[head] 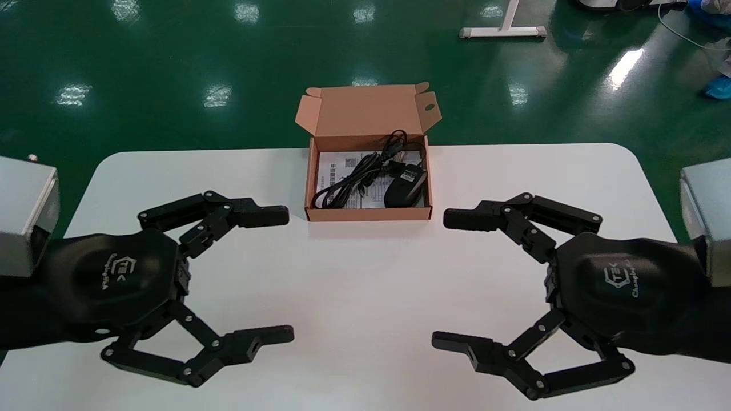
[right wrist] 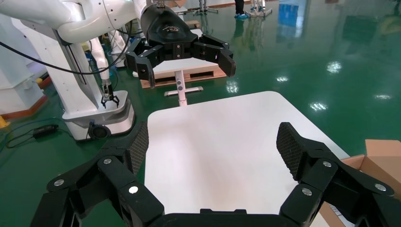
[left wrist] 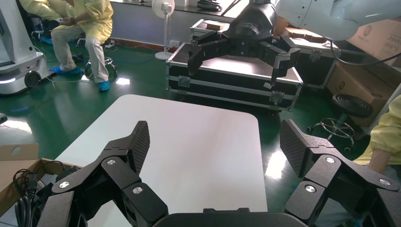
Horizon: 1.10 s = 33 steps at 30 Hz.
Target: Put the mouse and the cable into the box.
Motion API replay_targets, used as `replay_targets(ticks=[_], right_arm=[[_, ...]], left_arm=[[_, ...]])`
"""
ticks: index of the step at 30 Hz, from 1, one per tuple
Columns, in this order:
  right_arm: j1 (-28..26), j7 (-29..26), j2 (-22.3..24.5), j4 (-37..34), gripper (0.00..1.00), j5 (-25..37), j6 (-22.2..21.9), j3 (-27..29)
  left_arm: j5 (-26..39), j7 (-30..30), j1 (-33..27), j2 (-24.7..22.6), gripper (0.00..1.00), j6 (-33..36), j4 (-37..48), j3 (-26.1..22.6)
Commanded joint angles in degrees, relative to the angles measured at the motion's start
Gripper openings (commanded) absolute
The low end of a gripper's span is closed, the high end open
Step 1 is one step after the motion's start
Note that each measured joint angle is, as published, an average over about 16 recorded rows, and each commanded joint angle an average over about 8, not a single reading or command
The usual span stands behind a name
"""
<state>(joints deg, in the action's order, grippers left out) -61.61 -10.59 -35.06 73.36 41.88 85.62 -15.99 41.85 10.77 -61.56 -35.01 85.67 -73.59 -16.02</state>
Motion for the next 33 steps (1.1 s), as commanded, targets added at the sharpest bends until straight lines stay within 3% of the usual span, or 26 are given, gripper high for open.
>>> replay_targets(ticks=[1, 33], right_arm=[[-0.01, 0.01, -0.01, -0.01, 1.00, 0.00, 0.00, 0.00], [-0.02, 0.01, -0.01, -0.07, 1.00, 0.01, -0.01, 0.00]], left_arm=[[0.00, -0.01, 0.00, -0.01, 1.00, 0.00, 0.01, 0.00], [0.00, -0.04, 0.00, -0.01, 1.00, 0.01, 0.04, 0.00]])
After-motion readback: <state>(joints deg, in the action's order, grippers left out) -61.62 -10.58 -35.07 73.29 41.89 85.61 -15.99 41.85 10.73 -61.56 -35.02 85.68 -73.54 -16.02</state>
